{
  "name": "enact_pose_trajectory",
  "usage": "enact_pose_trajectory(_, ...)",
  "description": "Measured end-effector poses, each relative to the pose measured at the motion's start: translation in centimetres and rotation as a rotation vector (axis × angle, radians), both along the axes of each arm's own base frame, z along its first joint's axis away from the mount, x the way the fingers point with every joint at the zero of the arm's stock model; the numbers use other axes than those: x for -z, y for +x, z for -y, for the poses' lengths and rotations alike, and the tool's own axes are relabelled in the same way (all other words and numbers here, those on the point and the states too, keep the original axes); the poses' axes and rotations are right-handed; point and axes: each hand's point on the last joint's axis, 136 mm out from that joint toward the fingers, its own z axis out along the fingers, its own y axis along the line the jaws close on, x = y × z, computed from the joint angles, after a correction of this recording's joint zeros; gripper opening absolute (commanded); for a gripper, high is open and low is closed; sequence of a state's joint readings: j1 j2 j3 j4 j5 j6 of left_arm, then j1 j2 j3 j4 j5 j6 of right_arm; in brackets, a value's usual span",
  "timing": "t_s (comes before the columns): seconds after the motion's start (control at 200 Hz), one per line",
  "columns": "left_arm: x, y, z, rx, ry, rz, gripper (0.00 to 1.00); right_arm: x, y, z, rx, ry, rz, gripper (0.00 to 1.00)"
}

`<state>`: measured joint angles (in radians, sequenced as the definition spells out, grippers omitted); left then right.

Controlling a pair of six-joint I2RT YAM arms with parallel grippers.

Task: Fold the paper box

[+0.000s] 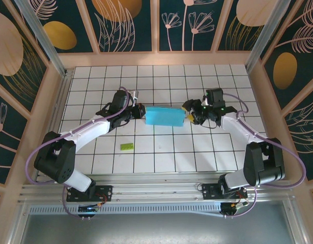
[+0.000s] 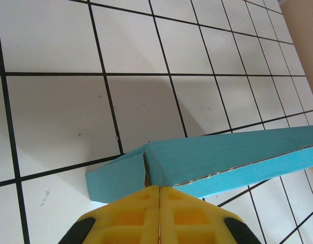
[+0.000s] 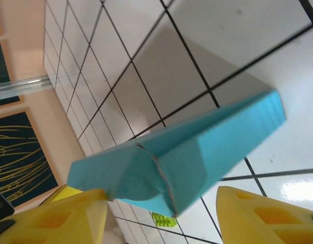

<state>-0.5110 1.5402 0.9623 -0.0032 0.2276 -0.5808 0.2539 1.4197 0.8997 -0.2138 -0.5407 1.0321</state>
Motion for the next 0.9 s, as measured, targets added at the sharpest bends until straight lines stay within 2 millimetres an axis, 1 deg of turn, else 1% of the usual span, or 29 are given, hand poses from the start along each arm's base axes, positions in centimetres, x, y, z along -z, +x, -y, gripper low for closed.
enact_pose_trajectory(0.09, 0.0, 0.0, 0.0, 0.000, 0.000, 0.000, 0.07, -0.1, 0.2, -0.1, 0.037, 0.054, -0.001, 0.59)
enact_pose_trajectory(0.175, 0.0, 0.0, 0.0, 0.000, 0.000, 0.000, 0.07, 0.0, 0.1, -0.1, 0.060, 0.086, -0.008, 0.55)
enact_pose_trajectory(0.245, 0.0, 0.1, 0.0, 0.000, -0.001, 0.001, 0.07, -0.1, 0.4, -0.1, 0.073, 0.103, -0.002, 0.53)
enact_pose_trajectory(0.47, 0.0, 0.1, 0.0, 0.000, -0.001, 0.001, 0.07, 0.0, 0.6, 0.2, 0.096, 0.126, -0.001, 0.57)
enact_pose_trajectory(0.536, 0.0, 0.1, 0.1, 0.001, -0.001, 0.001, 0.07, 0.0, 0.7, 0.3, 0.105, 0.136, 0.001, 0.53)
enact_pose_trajectory(0.631, 0.0, 0.0, 0.1, 0.003, -0.001, 0.001, 0.07, -0.1, 1.0, 0.2, 0.114, 0.157, 0.015, 0.43)
enact_pose_trajectory(0.691, 0.0, 0.0, 0.1, 0.002, -0.001, 0.001, 0.07, -0.2, 1.1, 0.2, 0.119, 0.165, 0.024, 0.39)
enact_pose_trajectory(0.901, 0.0, 0.1, 0.1, 0.000, -0.004, 0.000, 0.07, 0.0, 1.3, 0.3, 0.125, 0.173, 0.048, 0.36)
